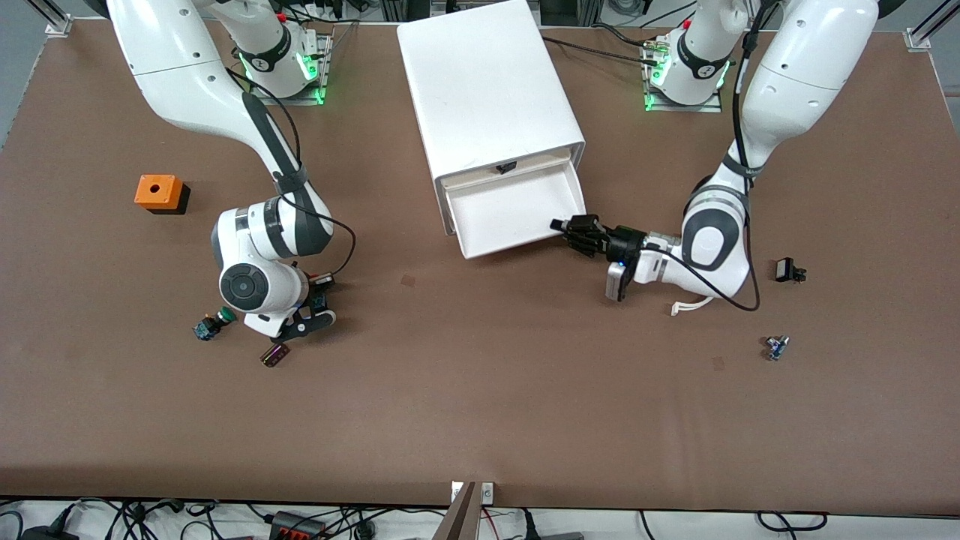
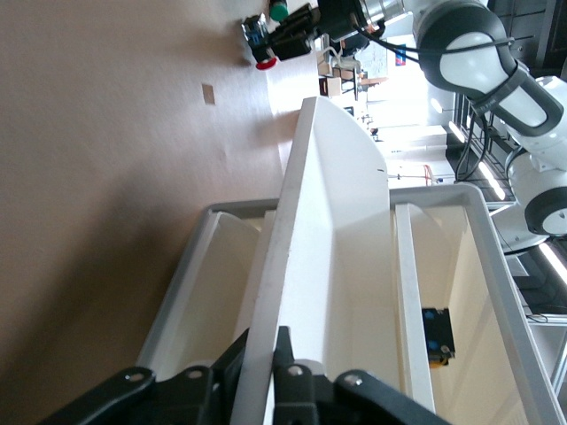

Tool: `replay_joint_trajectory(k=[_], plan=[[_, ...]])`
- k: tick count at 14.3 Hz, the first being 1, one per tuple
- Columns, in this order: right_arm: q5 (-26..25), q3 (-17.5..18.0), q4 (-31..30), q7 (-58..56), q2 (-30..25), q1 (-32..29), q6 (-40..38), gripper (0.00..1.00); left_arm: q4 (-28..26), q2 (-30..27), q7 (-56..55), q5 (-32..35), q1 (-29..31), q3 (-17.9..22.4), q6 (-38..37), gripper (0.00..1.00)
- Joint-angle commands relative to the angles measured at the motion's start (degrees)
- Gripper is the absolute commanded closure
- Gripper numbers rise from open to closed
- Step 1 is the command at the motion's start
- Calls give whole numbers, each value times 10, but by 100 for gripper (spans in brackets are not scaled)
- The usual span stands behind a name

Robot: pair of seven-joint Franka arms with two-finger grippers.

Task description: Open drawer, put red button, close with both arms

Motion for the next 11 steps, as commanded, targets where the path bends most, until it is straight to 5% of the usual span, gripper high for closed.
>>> replay_joint_trajectory(k=[1,7,11], plan=[[10,1,54,-13,-1,-3,-38,100,24,21,4,9,-4,7,13,0],[10,3,233,-11,-9,20,-148,100,39,-56,-176,93,14,8,-24,0],[9,2,287,4,-9,96,-155,100,105,-98,-347,247,13,7,-24,0]])
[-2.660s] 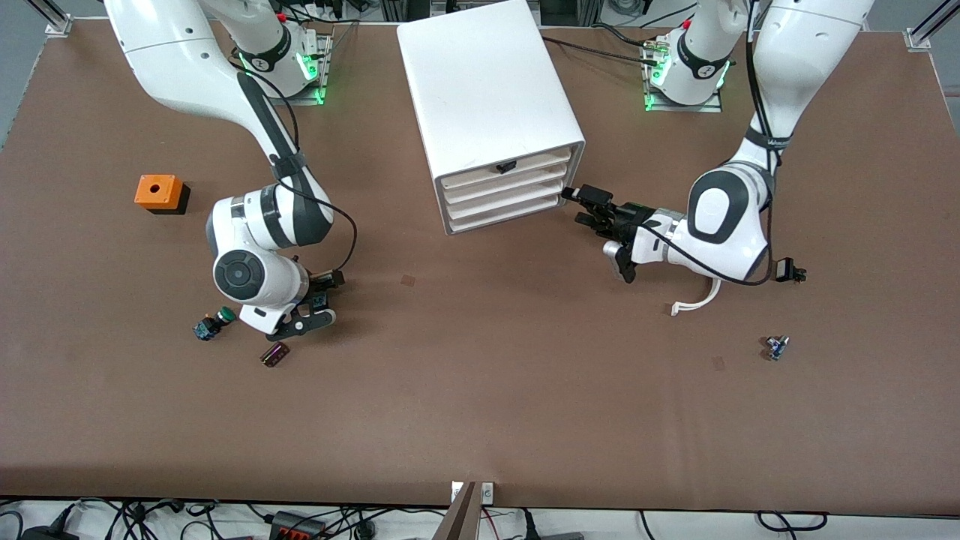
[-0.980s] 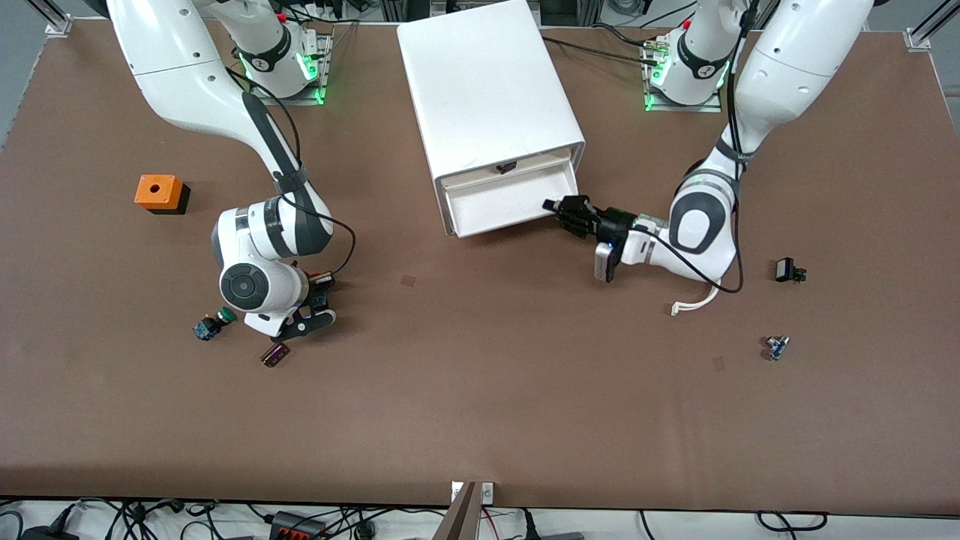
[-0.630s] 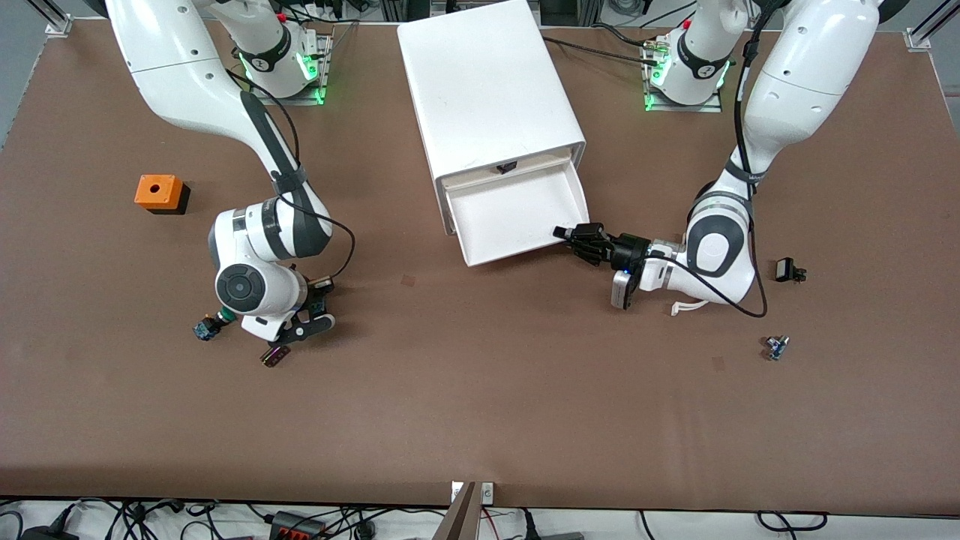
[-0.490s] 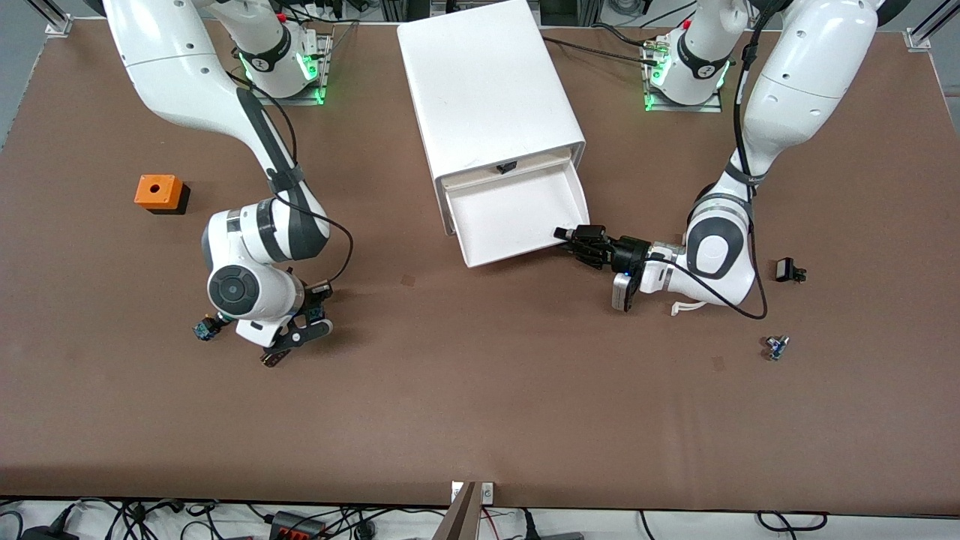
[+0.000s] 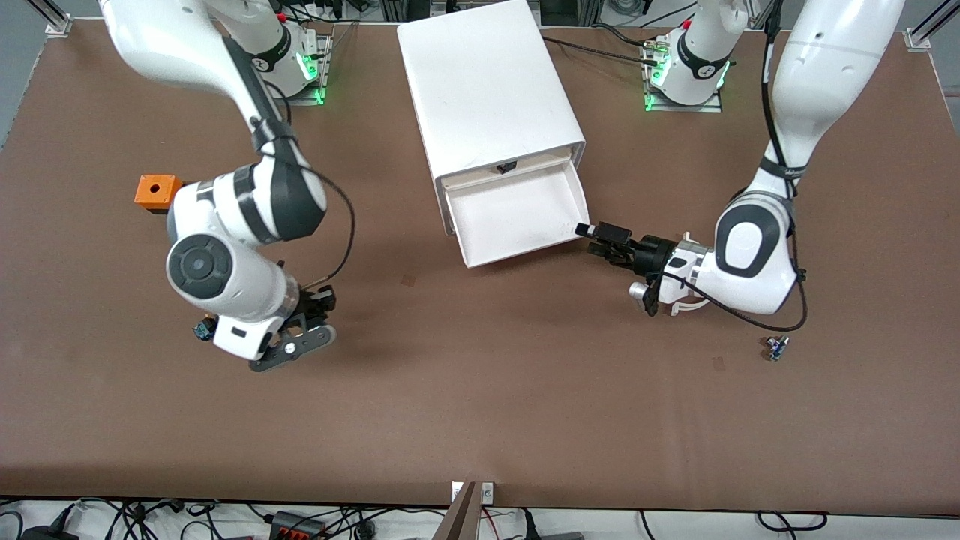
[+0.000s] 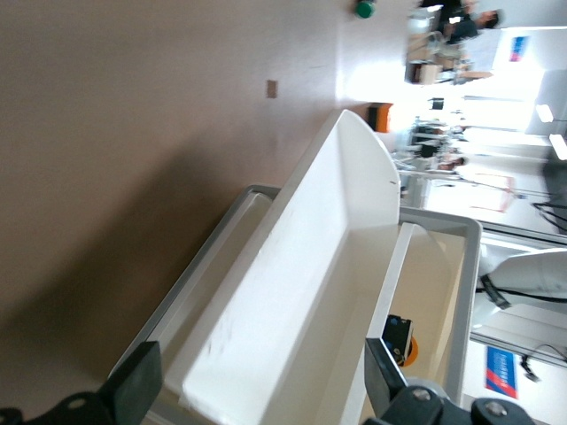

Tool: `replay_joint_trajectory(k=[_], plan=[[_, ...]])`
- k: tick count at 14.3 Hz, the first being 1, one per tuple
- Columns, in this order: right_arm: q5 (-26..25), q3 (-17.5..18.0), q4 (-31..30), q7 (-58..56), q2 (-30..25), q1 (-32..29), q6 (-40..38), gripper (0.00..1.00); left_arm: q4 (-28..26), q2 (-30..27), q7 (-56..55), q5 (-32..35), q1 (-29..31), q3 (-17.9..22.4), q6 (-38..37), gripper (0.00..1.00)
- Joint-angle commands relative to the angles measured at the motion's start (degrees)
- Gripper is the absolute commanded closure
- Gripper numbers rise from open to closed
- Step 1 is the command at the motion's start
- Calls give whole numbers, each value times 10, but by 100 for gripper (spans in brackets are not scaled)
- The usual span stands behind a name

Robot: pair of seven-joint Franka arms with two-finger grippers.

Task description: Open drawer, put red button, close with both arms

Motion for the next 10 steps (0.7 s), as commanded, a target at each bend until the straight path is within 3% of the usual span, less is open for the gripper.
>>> replay_joint_trajectory(k=[1,4,7,10], plan=[[6,-7,35,20,8,55,-13,100,62,-28,-116,143,-1,-2,-6,0],[6,-7,62,77,8,110,-15,100,137,-36,-227,311,-12,-12,-35,0],[7,-4,74,156,9,154,-24,100,189,-42,-258,459,-32,-12,-67,0],[7,-4,74,236,15,198,-27,100,206,-61,-259,547,-32,-9,-69,0]])
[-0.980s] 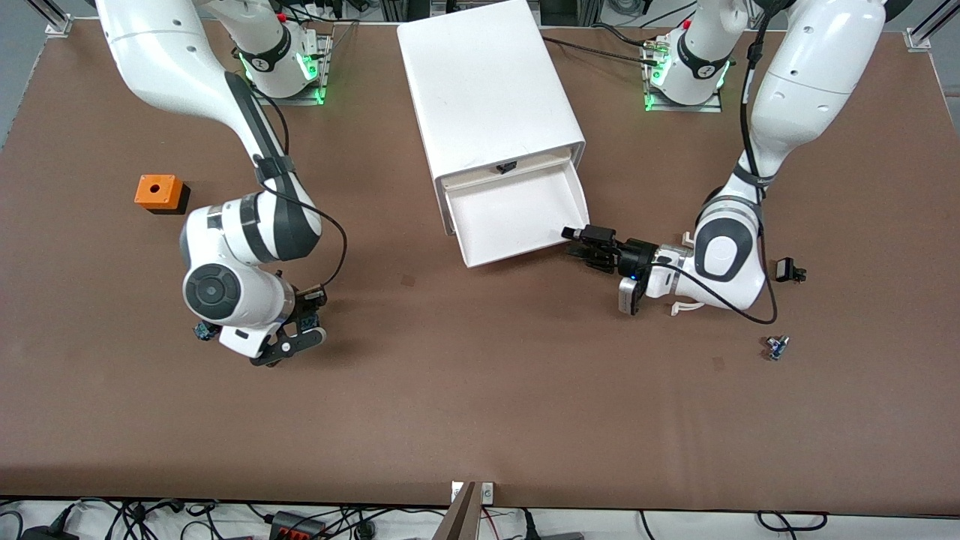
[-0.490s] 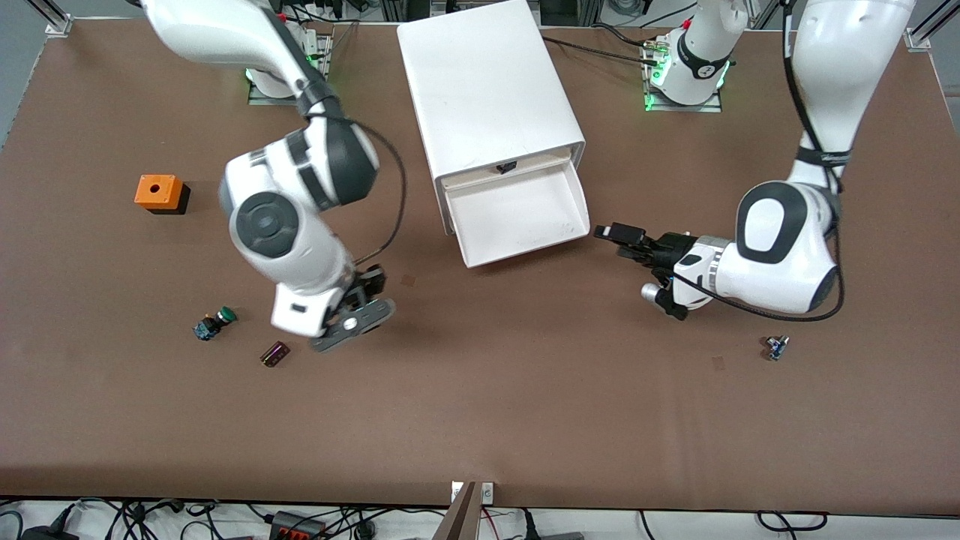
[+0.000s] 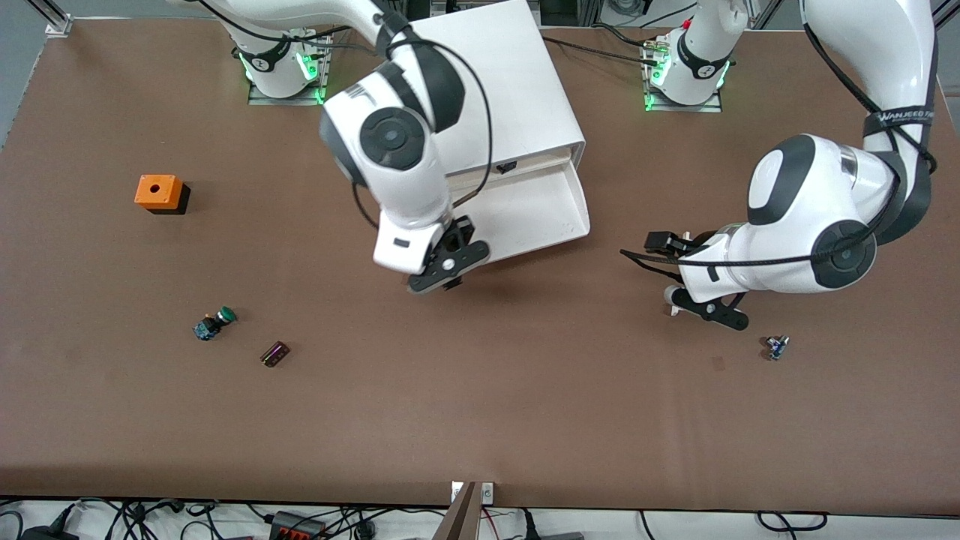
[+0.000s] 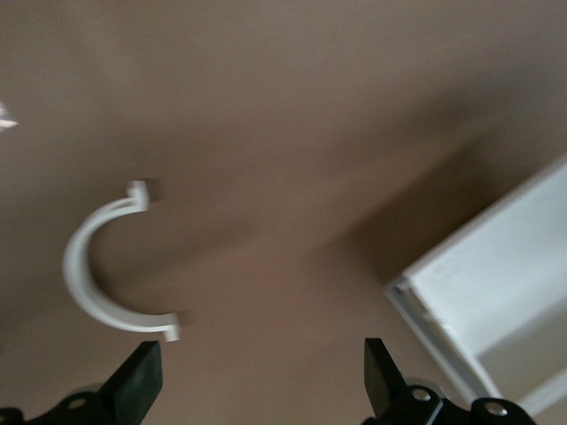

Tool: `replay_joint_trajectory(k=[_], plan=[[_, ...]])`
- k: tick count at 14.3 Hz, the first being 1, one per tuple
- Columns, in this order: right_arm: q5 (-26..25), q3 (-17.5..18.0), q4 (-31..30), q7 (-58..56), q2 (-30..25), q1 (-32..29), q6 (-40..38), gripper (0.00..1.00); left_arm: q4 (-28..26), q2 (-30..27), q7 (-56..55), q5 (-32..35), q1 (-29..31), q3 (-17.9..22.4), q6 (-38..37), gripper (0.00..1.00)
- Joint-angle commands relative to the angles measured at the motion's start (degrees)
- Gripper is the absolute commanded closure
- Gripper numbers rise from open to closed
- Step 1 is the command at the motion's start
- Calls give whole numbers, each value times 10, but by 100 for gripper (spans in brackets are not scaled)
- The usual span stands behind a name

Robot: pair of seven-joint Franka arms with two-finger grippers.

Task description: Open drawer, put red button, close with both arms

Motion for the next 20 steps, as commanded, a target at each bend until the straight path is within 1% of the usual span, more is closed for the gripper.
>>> replay_joint_trajectory(k=[1,2,3,4,6,9,10,11,14,18,19,20], plan=[[7,-5,19,62,17,31,-14,100,40,-14,-6,54,3,9,-23,0],[14,-4,19,63,21,39,-14,100,78,-10,-7,53,6,16,-63,0],[37,-3,19,71,26,46,-9,100,104,-8,-6,44,15,24,-82,0],[51,-3,19,77,30,47,-6,100,117,-9,-9,37,31,19,-82,0],[56,-1,19,79,36,52,-3,100,140,-10,-14,47,34,19,-84,0],[60,-1,20,98,55,69,14,100,151,-12,-25,53,34,24,-83,0],[68,-1,20,99,64,75,17,100,162,-12,-31,57,35,22,-83,0],[69,-1,20,101,71,83,18,100,163,-11,-37,63,35,18,-83,0],[71,-1,19,103,78,88,16,100,170,-11,-38,110,4,19,-81,0],[75,0,19,103,94,90,16,100,168,-11,-49,111,4,18,-81,0],[75,0,19,104,94,91,13,76,168,-11,-60,110,4,18,-83,0],[75,0,19,104,93,90,10,1,168,-11,-74,108,5,18,-83,0]])
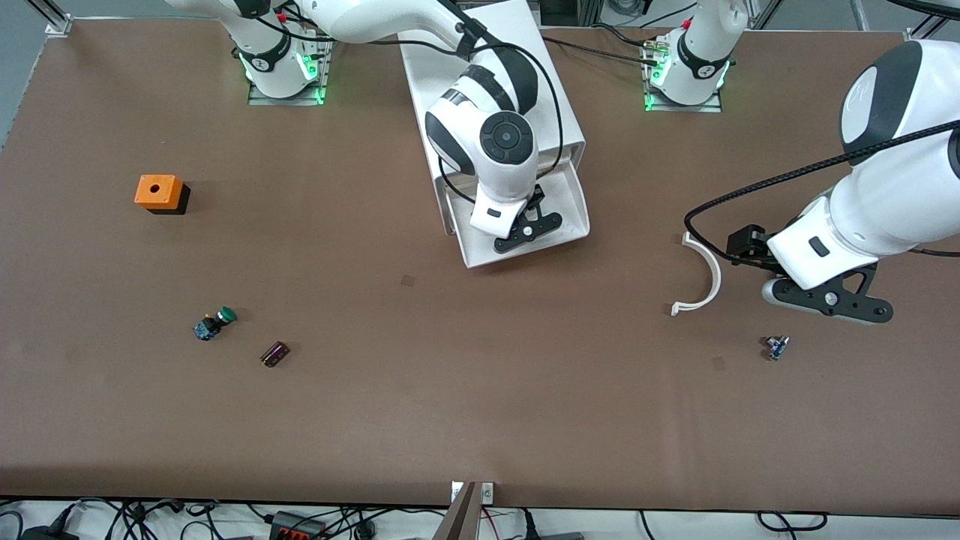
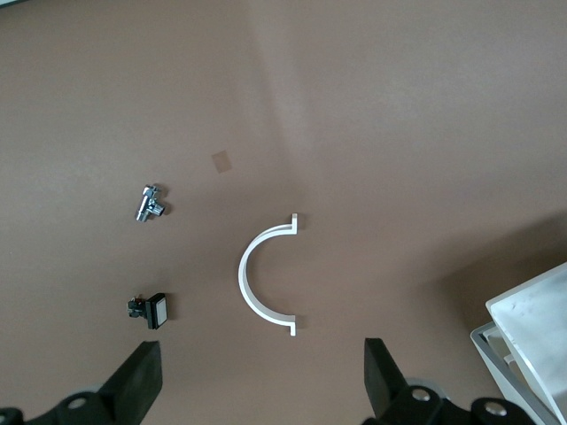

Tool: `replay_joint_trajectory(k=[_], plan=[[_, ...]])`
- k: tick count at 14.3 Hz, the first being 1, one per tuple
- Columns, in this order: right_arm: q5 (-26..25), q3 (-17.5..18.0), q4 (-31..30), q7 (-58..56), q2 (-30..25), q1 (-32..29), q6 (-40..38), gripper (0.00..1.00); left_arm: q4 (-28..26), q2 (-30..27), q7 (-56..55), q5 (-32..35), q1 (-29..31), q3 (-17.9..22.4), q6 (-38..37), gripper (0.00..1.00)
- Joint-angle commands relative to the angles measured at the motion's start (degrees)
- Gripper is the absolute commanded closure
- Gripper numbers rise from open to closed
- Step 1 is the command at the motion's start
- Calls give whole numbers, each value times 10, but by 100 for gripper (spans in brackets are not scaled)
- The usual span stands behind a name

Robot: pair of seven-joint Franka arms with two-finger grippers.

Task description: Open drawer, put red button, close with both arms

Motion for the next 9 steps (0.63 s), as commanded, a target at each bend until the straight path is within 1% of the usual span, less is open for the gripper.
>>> replay_joint_trajectory(k=[1,3,4,6,7,8,9], plan=[[8,-1,17,11,7,1,-12,0,12,3,-27,12,1,-1,-9,0],[8,-4,22,39,-1,1,-22,0,12,2,-27,10,1,-1,-9,0],[8,-7,35,58,-10,1,-23,0,12,2,-27,10,1,-1,-9,0],[6,-15,53,76,-25,-16,-23,0,12,2,-29,9,1,-1,-9,0],[6,-32,54,77,-30,-26,-22,0,12,1,-37,8,1,-1,-9,0],[4,-58,54,77,-39,-29,-18,0,5,-3,-65,2,4,-8,-11,0],[4,-92,54,75,-44,-27,-16,0,-4,-4,-88,-23,6,-12,-7,0]])
